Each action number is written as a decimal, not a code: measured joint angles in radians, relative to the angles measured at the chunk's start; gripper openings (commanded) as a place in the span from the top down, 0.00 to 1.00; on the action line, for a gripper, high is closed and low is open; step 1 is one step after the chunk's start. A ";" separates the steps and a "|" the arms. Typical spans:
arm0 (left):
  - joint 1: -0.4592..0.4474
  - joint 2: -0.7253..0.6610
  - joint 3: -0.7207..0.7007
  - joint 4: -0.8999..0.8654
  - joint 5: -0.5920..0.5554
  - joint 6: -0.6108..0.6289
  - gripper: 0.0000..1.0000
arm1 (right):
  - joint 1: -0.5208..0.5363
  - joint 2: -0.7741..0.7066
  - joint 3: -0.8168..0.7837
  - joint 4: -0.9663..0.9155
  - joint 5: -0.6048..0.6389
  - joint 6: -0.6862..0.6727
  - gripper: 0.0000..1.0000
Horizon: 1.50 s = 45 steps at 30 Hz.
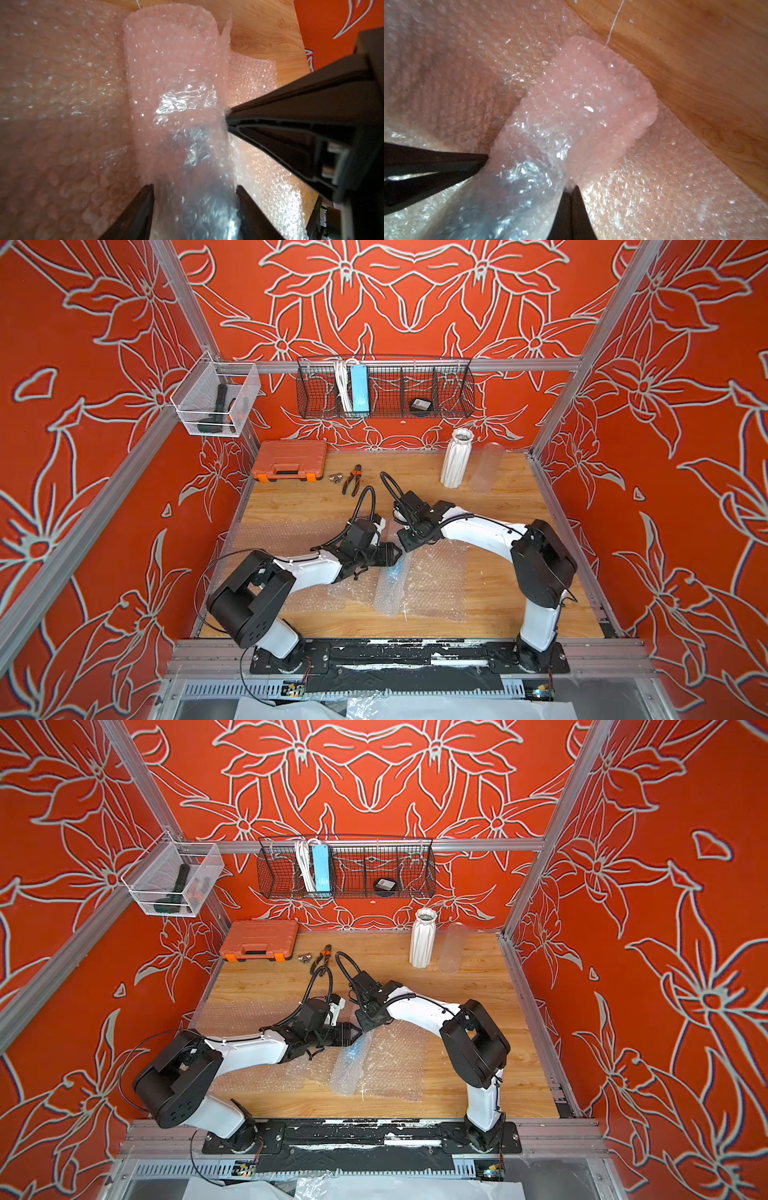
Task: Unwrap the vase from the bubble wrap
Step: Unwrap the bubble wrap.
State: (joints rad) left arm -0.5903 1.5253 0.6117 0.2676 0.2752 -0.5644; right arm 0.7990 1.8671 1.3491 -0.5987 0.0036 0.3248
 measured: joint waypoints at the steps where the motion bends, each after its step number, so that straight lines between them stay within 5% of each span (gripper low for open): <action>1: 0.000 -0.001 -0.003 0.005 -0.005 -0.003 0.41 | 0.000 0.000 0.000 0.000 0.003 0.000 1.00; 25: -0.010 -0.024 -0.045 0.055 -0.093 -0.069 0.42 | 0.007 -0.097 -0.109 0.087 0.080 0.048 1.00; 36: -0.013 -0.029 -0.057 0.082 -0.102 -0.084 0.56 | -0.002 -0.138 -0.158 0.129 0.084 0.060 1.00; 45: -0.007 -0.060 -0.074 0.082 -0.150 -0.091 0.56 | -0.036 -0.159 -0.182 0.136 0.103 0.064 1.00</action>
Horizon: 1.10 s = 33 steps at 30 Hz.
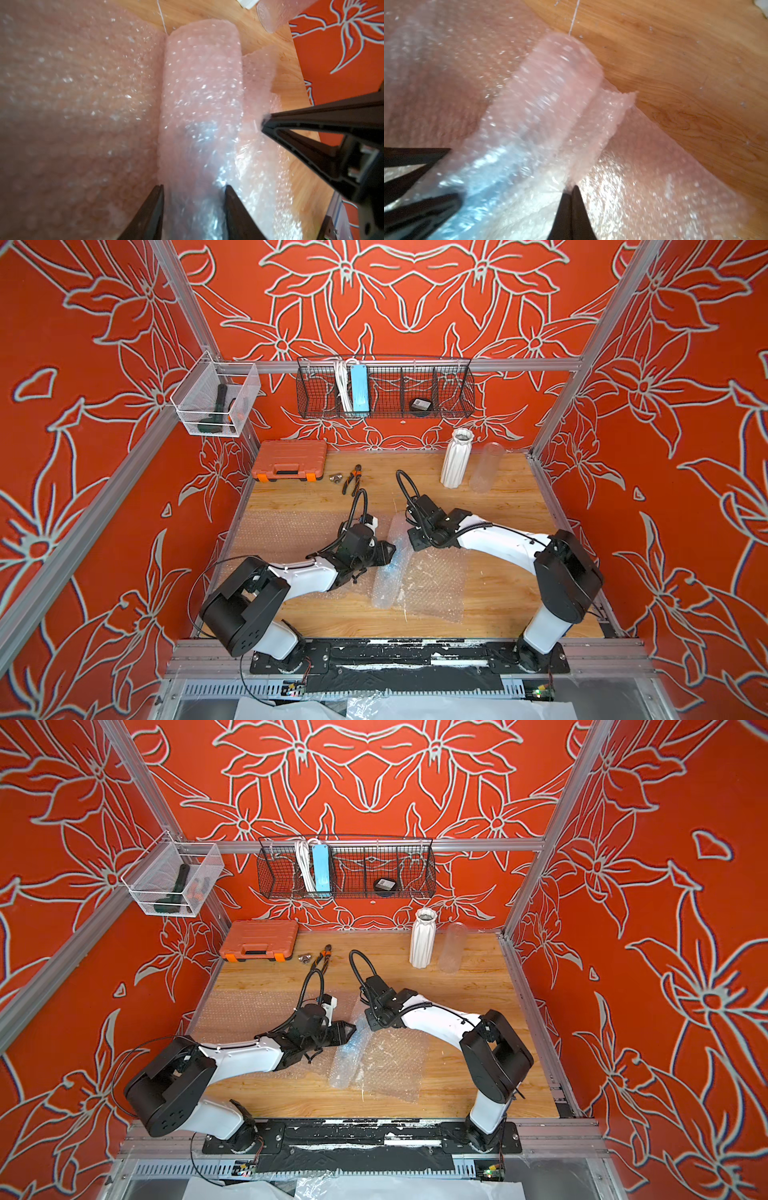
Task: Unwrap the vase from the bubble wrap
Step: Unwrap the bubble wrap.
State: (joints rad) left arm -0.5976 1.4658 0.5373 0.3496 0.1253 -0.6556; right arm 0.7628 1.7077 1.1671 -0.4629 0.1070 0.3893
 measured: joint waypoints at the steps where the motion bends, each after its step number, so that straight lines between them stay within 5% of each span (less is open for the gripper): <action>1: 0.001 -0.003 -0.003 -0.001 -0.006 0.000 0.56 | -0.007 -0.002 -0.004 0.001 0.005 0.002 1.00; 8: 0.001 -0.007 -0.013 -0.002 -0.007 0.000 0.55 | -0.021 -0.022 -0.015 0.014 0.018 0.008 0.98; 18: 0.002 -0.007 -0.014 -0.008 0.089 0.005 0.48 | -0.037 -0.054 -0.015 0.037 -0.072 -0.003 0.58; 33: 0.002 -0.022 -0.014 -0.073 0.217 0.043 0.38 | -0.038 -0.169 -0.070 0.044 -0.225 0.000 0.51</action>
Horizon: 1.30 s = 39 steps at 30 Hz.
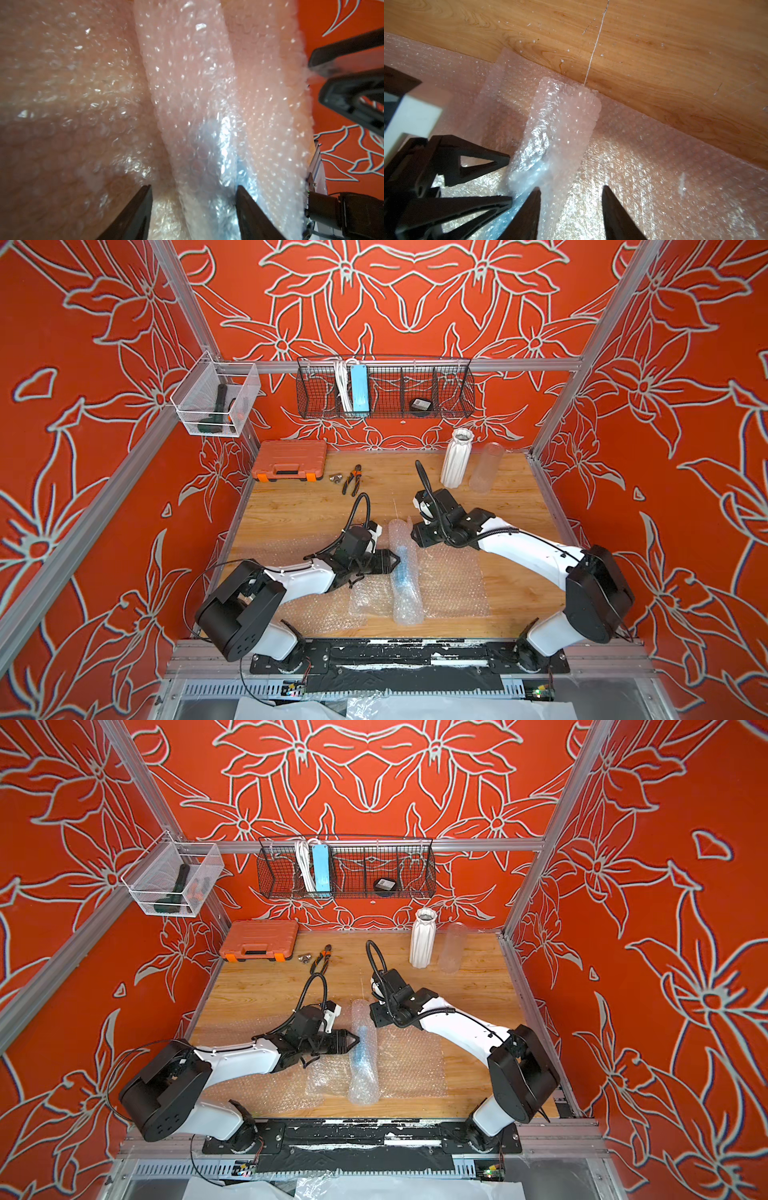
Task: Unwrap the vase from the bubble wrap
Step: Unwrap the bubble wrap.
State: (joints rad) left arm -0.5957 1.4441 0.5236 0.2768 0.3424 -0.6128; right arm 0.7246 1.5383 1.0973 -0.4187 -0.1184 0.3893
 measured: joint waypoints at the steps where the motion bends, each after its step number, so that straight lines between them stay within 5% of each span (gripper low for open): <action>1: 0.000 -0.001 0.000 -0.003 0.005 0.003 0.38 | 0.000 -0.004 0.000 0.000 -0.005 0.001 0.51; 22: 0.000 0.015 0.020 -0.013 0.015 0.013 0.40 | 0.005 -0.121 -0.077 -0.026 -0.131 0.011 0.44; 39: -0.001 0.027 0.037 -0.029 -0.036 0.003 0.43 | 0.118 -0.120 -0.143 -0.055 -0.197 0.055 0.42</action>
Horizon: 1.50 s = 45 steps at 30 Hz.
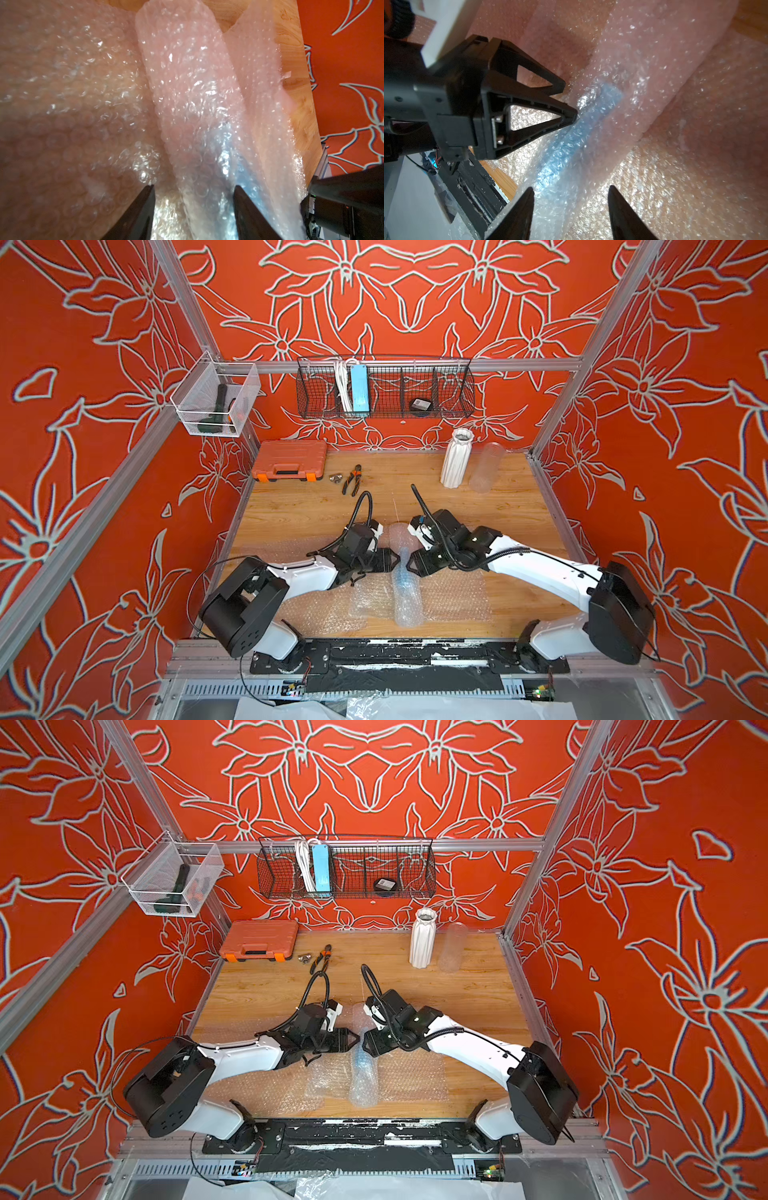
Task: Unwrap the vase from the bubble wrap
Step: Unwrap the bubble wrap.
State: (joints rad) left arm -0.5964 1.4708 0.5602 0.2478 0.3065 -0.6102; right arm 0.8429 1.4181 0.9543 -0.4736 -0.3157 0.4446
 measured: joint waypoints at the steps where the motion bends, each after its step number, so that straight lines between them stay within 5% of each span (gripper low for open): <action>1: 0.000 0.000 0.000 0.000 0.000 0.000 0.43 | 0.006 0.000 0.000 0.000 0.000 0.003 0.43; 27: 0.000 -0.002 -0.002 0.000 0.013 0.000 0.43 | 0.042 0.075 0.000 -0.003 0.095 0.072 0.46; 36: 0.000 -0.026 -0.002 -0.009 0.033 0.000 0.38 | 0.046 0.084 0.000 0.007 0.106 0.089 0.79; 45: -0.006 -0.113 -0.002 -0.069 0.059 0.003 0.26 | 0.048 0.083 0.000 0.012 0.125 0.098 0.80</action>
State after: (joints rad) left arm -0.6022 1.3575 0.5583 0.1783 0.3653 -0.6071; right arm 0.8913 1.5013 0.9543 -0.4618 -0.1909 0.5426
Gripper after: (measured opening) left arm 0.716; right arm 0.201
